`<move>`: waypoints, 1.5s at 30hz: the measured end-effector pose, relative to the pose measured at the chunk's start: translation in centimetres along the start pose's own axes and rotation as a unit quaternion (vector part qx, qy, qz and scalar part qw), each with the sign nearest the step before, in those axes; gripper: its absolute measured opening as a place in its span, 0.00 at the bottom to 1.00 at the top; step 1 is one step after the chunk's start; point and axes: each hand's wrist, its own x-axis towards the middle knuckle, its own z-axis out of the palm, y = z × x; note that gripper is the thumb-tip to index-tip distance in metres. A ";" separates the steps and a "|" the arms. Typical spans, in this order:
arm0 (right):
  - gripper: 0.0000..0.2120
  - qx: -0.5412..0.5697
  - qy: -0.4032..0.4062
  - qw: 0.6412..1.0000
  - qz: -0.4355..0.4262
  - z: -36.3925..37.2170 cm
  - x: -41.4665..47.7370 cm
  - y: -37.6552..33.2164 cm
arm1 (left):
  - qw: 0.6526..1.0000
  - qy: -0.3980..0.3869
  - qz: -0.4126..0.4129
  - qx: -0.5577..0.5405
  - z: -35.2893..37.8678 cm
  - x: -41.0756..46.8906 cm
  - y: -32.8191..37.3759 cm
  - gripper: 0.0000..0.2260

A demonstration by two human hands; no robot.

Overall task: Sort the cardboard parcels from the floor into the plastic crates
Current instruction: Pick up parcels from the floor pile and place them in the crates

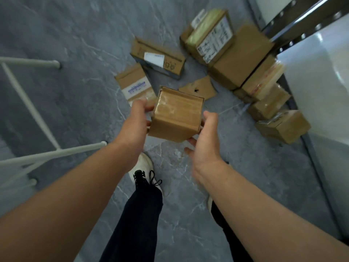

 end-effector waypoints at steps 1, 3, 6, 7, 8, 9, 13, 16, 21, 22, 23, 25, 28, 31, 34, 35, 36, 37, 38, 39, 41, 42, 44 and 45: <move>0.18 -0.001 -0.007 1.000 -0.009 -0.3 -1.3 -1.4 | 1.000 0.004 0.008 -0.007 -0.1 -1.4 1.1 0.18; 0.18 0.001 -0.026 0.999 -0.027 -0.9 -3.6 -4.3 | 0.999 0.009 0.025 -0.025 -0.4 -4.3 3.2 0.19; 0.19 -0.003 -0.052 0.997 -0.060 -1.9 -7.2 -8.3 | 0.997 0.019 0.056 -0.055 -1.1 -8.4 6.5 0.19; 0.19 -0.004 -0.061 0.996 -0.071 -2.2 -8.5 -9.4 | 0.995 0.021 0.065 -0.066 -1.5 -9.8 7.6 0.20; 0.19 -0.001 -0.071 0.994 -0.081 -2.4 -9.7 -10.5 | 0.994 0.026 0.075 -0.080 -1.8 -11.2 8.7 0.20; 0.18 0.003 -0.080 0.993 -0.090 -2.7 -11.1 -11.6 | 0.991 0.035 0.082 -0.095 -2.3 -12.7 9.7 0.21; 0.20 0.016 -0.122 0.981 -0.149 -4.0 -16.4 -15.9 | 0.982 0.066 0.114 -0.134 -3.7 -19.1 13.7 0.24; 0.23 -0.002 -0.154 0.969 -0.195 -5.2 -20.9 -19.0 | 0.973 0.089 0.131 -0.170 -4.1 -24.2 16.3 0.23; 0.25 -0.024 -0.173 0.951 -0.256 -7.5 -29.5 -23.5 | 0.956 0.071 0.177 -0.221 -4.8 -33.0 19.6 0.23; 0.26 -0.019 -0.174 0.949 -0.264 -7.8 -31.4 -24.1 | 0.955 0.061 0.181 -0.227 -5.1 -34.8 20.2 0.24; 0.27 -0.016 -0.175 0.947 -0.270 -8.1 -33.4 -24.6 | 0.953 0.049 0.187 -0.232 -5.5 -36.6 20.9 0.24; 0.24 -0.002 -0.166 0.943 -0.289 -8.4 -37.5 -25.4 | 0.950 0.019 0.208 -0.232 -6.5 -40.0 22.2 0.24; 0.24 -0.006 -0.143 0.929 -0.340 -8.7 -43.1 -26.4 | 0.940 -0.030 0.263 -0.213 -8.3 -45.2 23.9 0.24; 0.24 -0.013 -0.100 0.910 -0.403 -8.5 -48.5 -27.4 | 0.923 -0.069 0.330 -0.187 -10.4 -50.5 25.3 0.23; 0.24 0.007 -0.059 0.889 -0.454 -7.9 -54.6 -28.1 | 0.901 -0.106 0.384 -0.174 -12.9 -56.0 26.9 0.23; 0.24 0.017 -0.048 0.880 -0.471 -7.7 -56.7 -28.4 | 0.892 -0.116 0.401 -0.173 -13.9 -57.9 27.5 0.22; 0.25 0.027 -0.036 0.873 -0.486 -7.6 -58.9 -28.7 | 0.884 -0.127 0.417 -0.171 -14.7 -59.8 28.0 0.22; 0.25 0.034 -0.026 0.865 -0.500 -7.7 -61.1 -29.0 | 0.874 -0.139 0.434 -0.166 -15.5 -61.7 28.5 0.22; 0.25 0.039 -0.019 0.857 -0.513 -7.8 -63.4 -29.3 | 0.863 -0.154 0.454 -0.159 -16.2 -63.7 28.9 0.22; 0.24 0.044 -0.014 0.849 -0.527 -8.1 -65.6 -29.6 | 0.851 -0.168 0.473 -0.152 -16.9 -65.8 29.2 0.22; 0.23 0.056 0.002 0.827 -0.560 -8.9 -70.0 -30.1 | 0.828 -0.194 0.506 -0.147 -17.9 -69.8 29.8 0.22; 0.24 0.062 0.014 0.815 -0.575 -9.4 -72.2 -30.2 | 0.817 -0.204 0.518 -0.148 -18.2 -71.7 30.1 0.22; 0.27 0.063 0.041 0.794 -0.603 -10.8 -76.7 -30.1 | 0.798 -0.222 0.540 -0.149 -18.5 -75.5 30.3 0.22; 0.25 0.055 0.055 0.781 -0.619 -11.8 -78.6 -30.1 | 0.788 -0.234 0.548 -0.151 -18.4 -77.3 30.3 0.22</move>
